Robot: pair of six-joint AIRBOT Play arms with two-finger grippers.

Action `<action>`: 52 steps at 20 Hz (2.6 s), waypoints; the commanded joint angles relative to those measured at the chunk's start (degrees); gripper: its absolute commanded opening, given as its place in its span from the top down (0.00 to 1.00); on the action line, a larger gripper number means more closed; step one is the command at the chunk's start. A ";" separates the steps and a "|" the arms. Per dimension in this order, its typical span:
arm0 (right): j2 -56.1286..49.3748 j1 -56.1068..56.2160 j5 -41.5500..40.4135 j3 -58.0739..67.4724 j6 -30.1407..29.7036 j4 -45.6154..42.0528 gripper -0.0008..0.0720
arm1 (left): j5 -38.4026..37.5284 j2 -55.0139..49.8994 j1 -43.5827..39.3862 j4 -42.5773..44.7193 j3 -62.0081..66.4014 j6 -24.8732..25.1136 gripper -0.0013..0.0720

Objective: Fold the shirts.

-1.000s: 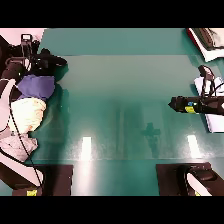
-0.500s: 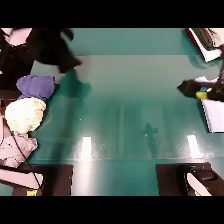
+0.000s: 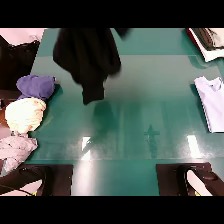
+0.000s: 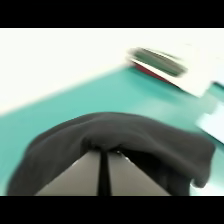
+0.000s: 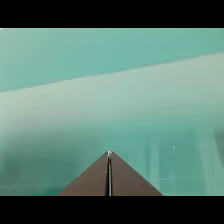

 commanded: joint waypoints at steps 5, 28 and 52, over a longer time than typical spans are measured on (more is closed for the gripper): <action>-5.97 6.56 6.64 7.17 -0.98 0.17 0.96 | -9.90 -2.47 -7.58 -6.64 -15.19 -0.42 0.95; -9.68 15.06 8.22 7.15 -1.36 -0.44 0.96 | -2.54 1.70 2.03 -19.54 -73.13 -0.68 0.23; -19.43 32.50 3.76 -20.04 -6.14 8.72 0.18 | -4.50 1.90 -1.27 -12.22 -62.25 -2.75 0.95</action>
